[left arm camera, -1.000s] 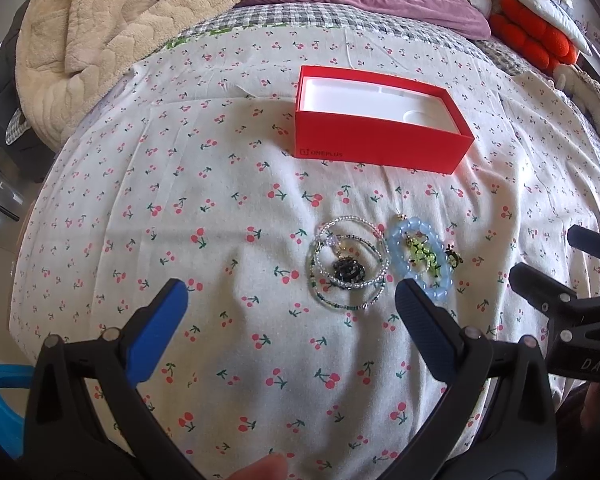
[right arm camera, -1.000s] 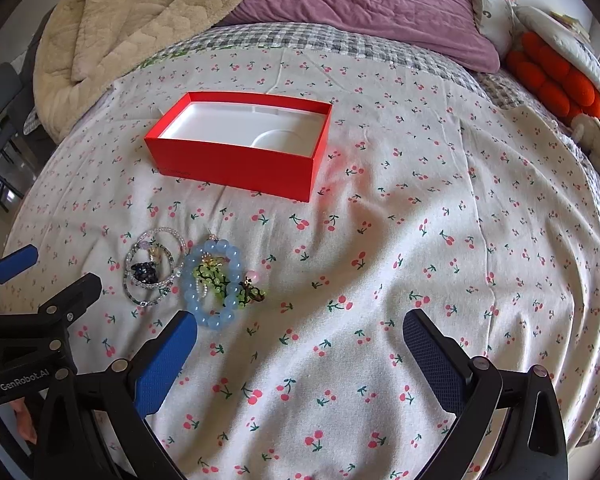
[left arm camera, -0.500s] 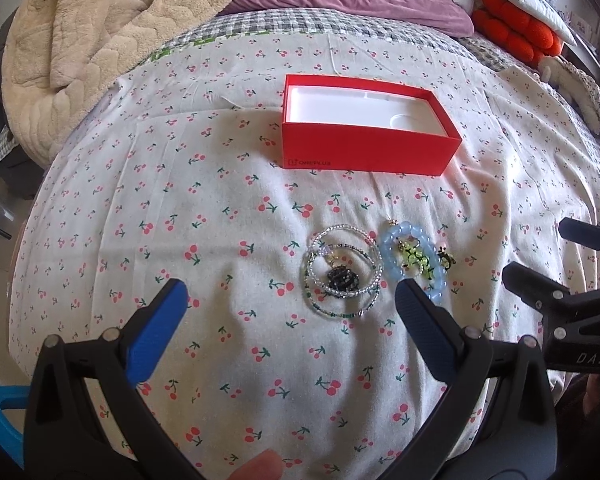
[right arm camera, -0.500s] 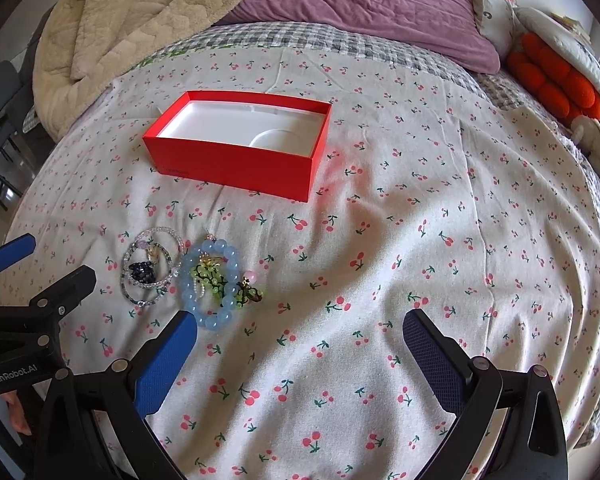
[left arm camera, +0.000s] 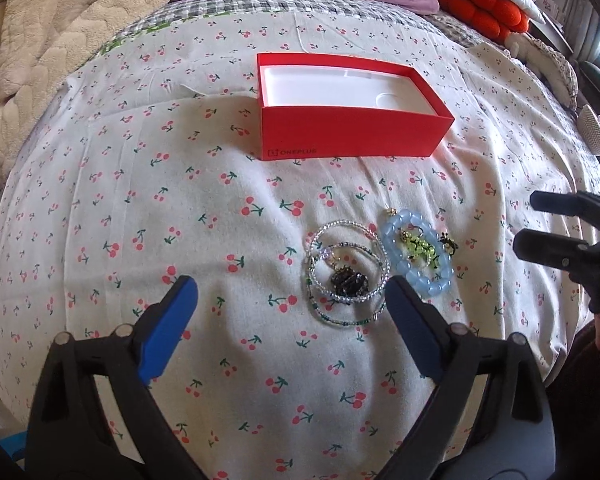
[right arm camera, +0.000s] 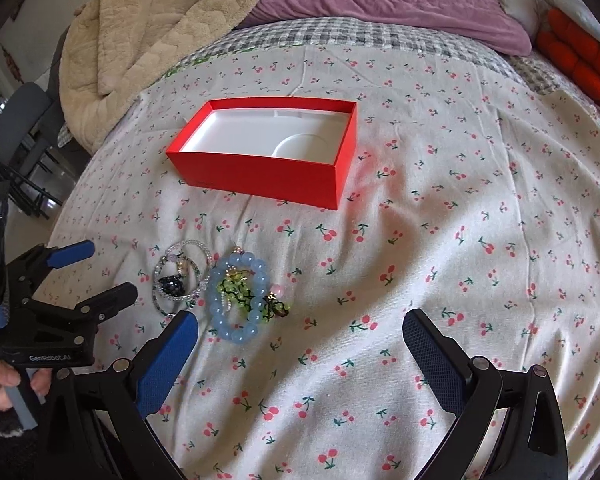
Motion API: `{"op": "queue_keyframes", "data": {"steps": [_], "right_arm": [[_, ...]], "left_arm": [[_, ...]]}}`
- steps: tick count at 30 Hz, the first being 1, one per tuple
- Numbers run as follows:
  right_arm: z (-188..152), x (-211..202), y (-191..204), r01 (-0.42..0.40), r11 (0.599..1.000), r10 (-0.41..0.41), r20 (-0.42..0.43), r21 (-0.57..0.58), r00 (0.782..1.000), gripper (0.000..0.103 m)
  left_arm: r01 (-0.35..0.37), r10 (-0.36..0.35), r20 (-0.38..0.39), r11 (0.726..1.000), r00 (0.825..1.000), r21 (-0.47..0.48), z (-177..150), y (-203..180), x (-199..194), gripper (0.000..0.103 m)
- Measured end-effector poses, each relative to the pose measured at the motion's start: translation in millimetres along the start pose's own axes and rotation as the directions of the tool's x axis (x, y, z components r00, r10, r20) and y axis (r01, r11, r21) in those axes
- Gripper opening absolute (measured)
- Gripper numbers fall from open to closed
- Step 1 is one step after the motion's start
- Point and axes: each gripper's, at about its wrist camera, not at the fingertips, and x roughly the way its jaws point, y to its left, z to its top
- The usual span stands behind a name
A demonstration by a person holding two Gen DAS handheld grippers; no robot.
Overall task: Organize jewelry
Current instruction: 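Grasp the white pearl bracelet with the left tool while the right tool grasps the green beaded bracelet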
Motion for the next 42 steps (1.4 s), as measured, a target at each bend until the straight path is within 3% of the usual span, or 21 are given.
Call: {"op": "queue_keyframes", "data": {"steps": [4, 6, 8, 11, 13, 18, 22, 28, 39, 42], "right_arm": [[5, 15, -4, -0.106, 0.994, 0.107, -0.029, 0.025, 0.994, 0.076], [8, 22, -3, -0.125, 0.992, 0.126, -0.04, 0.024, 0.991, 0.069], [11, 28, 0, -0.134, 0.991, 0.135, -0.051, 0.011, 0.99, 0.056], [13, 36, 2, -0.147, 0.989, 0.146, -0.072, 0.0, 0.987, 0.044], [13, 39, 5, -0.162, 0.987, 0.161, -0.083, -0.01, 0.983, 0.04], [11, 46, 15, -0.165, 0.984, 0.157, -0.105, -0.07, 0.982, 0.039], [15, 55, 13, -0.14, 0.988, 0.132, -0.122, -0.058, 0.984, 0.036], [20, 65, 17, -0.092, 0.991, 0.079, -0.129, -0.096, 0.988, 0.025], [18, 93, 39, 0.019, 0.975, -0.052, -0.141, -0.221, 0.989, 0.024], [17, 96, 43, 0.029, 0.97, -0.062, -0.128, -0.242, 0.99, 0.023]], "left_arm": [[0.04, -0.04, -0.005, 0.999, 0.999, -0.023, 10, 12, 6, 0.069], [0.058, -0.058, -0.006, 0.998, 0.998, -0.024, 15, 15, 9, 0.059], [0.082, -0.082, -0.011, 0.996, 0.997, -0.022, 19, 16, 13, 0.047], [0.151, -0.152, -0.028, 0.988, 0.988, -0.032, 22, 17, 18, 0.041], [0.19, -0.191, -0.037, 0.981, 0.981, -0.028, 22, 16, 19, 0.039], [0.179, -0.177, -0.07, 0.984, 0.982, 0.016, 23, 11, 30, 0.038], [0.179, -0.175, -0.082, 0.982, 0.981, 0.052, 29, 7, 39, 0.029], [0.158, -0.144, -0.121, 0.98, 0.982, 0.118, 32, -2, 54, 0.026], [0.099, -0.063, -0.165, 0.971, 0.984, 0.218, 27, -21, 68, 0.026], [0.08, -0.044, -0.163, 0.972, 0.986, 0.221, 26, -30, 69, 0.017]]}}
